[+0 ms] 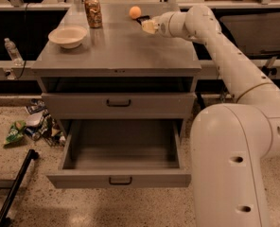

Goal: Place rxbar chocolate into middle drawer

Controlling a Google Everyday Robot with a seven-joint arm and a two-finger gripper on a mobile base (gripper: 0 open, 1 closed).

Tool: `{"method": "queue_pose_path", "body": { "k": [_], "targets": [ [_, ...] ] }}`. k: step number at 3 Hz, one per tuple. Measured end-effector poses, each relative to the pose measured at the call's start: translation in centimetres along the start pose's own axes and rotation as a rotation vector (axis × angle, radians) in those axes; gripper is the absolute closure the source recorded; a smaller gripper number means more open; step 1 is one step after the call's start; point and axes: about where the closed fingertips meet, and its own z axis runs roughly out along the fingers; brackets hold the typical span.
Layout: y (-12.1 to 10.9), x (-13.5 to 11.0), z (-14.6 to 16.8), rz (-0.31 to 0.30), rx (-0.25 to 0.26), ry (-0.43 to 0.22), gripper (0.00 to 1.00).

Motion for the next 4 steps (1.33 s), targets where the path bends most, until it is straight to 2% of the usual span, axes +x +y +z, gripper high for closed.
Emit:
{"method": "queue_pose_path", "body": {
  "k": [1, 2, 4],
  "targets": [
    [0.4, -0.5, -5.6, 0.084, 0.009, 0.080, 1.00],
    [2.7, 0.9, -8.6, 0.146, 0.003, 0.142, 1.00],
    [8.1, 3.2, -13.5, 0.228, 0.001, 0.268, 1.00]
  ]
}}
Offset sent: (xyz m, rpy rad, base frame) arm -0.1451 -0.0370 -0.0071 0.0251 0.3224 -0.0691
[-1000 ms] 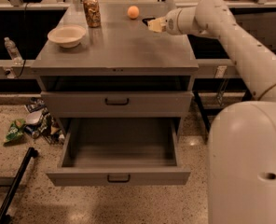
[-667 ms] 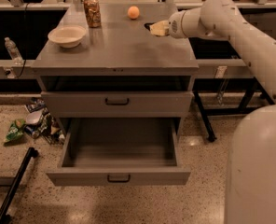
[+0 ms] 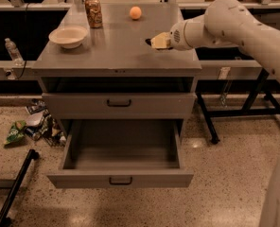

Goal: Place rxbar chocolate into middle drawer

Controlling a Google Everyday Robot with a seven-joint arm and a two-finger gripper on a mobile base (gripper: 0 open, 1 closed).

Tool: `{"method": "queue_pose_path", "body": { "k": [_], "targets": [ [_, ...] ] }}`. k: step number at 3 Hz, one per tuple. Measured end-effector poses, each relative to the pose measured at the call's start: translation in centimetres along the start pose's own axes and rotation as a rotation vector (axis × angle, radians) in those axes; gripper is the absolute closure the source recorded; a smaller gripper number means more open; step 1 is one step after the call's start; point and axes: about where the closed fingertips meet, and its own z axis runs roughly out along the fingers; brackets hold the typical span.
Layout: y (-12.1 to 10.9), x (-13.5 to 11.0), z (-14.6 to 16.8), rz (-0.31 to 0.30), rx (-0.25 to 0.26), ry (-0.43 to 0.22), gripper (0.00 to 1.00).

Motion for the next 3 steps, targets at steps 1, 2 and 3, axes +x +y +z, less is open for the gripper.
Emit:
{"method": "queue_pose_path", "body": {
  "k": [1, 2, 3],
  "targets": [
    [1.8, 1.0, -2.7, 0.042, 0.024, 0.055, 1.00],
    [3.5, 2.5, -5.0, 0.098, 0.059, 0.111, 1.00],
    [5.7, 6.1, -7.3, 0.203, 0.097, 0.201, 1.00]
  ]
}}
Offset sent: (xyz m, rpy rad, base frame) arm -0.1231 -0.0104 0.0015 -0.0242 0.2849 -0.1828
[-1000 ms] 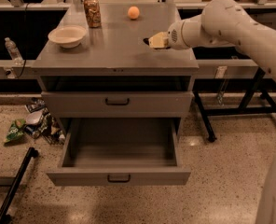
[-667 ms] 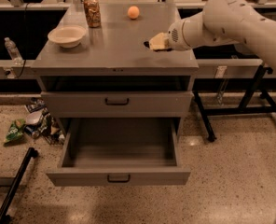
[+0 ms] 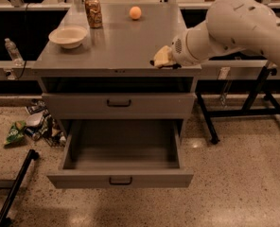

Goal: Place rxbar chocolate into middle drawer

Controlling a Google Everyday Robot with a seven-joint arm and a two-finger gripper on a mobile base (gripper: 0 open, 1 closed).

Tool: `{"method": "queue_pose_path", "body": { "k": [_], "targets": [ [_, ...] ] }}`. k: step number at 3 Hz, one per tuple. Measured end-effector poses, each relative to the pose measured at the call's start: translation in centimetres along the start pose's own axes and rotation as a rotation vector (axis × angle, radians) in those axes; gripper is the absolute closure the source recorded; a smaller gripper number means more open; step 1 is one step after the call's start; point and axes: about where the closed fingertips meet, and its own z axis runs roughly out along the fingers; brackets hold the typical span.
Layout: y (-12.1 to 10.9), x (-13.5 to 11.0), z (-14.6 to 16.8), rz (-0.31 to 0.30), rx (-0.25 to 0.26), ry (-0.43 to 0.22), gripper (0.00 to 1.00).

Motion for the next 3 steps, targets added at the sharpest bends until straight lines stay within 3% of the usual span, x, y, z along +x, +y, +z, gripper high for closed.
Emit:
{"method": "queue_pose_path", "body": {
  "k": [1, 3],
  "targets": [
    [0.4, 5.1, -0.9, 0.109, 0.042, 0.096, 1.00],
    [0.0, 6.7, 0.0, 0.184, 0.027, 0.123, 1.00]
  ]
}}
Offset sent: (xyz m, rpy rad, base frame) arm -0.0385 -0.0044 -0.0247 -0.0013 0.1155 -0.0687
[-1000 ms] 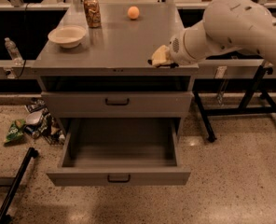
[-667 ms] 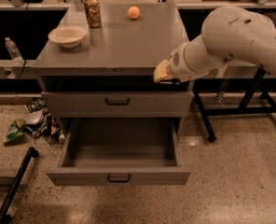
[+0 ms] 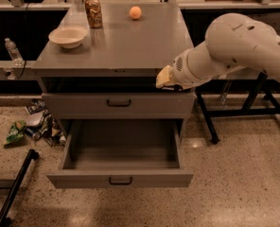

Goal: Place rxbar chocolate into middle drawer

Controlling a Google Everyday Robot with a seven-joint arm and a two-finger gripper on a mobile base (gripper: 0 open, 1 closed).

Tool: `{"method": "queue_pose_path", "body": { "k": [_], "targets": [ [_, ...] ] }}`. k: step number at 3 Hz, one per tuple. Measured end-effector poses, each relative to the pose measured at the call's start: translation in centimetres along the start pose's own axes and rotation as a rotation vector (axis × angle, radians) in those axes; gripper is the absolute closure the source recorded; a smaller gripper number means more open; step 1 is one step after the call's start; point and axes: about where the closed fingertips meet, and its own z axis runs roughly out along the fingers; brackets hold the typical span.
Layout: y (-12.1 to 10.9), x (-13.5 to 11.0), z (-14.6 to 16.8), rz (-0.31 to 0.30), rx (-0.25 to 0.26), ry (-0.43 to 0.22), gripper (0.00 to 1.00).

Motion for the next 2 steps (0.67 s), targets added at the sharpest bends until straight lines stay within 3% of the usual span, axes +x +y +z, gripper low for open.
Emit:
{"method": "queue_pose_path", "body": {
  "k": [2],
  "targets": [
    [-3.1, 8.7, 10.8, 0.235, -0.086, 0.157, 1.00]
  ]
}}
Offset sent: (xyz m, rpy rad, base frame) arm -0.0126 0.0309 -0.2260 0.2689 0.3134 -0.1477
